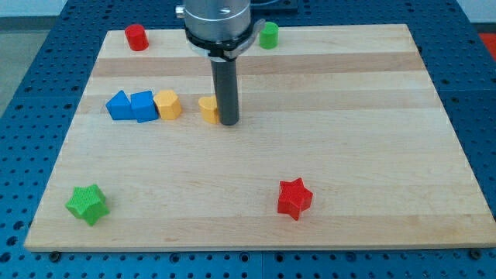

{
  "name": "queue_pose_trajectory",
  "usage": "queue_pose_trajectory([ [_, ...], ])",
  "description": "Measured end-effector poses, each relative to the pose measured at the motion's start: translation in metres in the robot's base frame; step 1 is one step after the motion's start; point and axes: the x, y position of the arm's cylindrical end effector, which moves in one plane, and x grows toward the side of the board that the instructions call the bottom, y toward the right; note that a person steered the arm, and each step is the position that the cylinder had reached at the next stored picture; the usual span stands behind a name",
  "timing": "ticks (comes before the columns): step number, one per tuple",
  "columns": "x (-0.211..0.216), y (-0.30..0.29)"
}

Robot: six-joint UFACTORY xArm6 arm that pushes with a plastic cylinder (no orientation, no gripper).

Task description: Push the yellow heart towards the right side of the yellow hexagon

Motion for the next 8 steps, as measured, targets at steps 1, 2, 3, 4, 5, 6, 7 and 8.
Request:
queue_pose_trajectory([
  [1, 0.0, -0.005],
  [2, -0.001, 0.008],
  [3, -0.006, 0.021],
  [4, -0.012, 0.019],
  [5, -0.013, 0.007],
  [6, -0.013, -0.008],
  [7, -0.014, -0.023],
  [8, -0.015, -0.033],
])
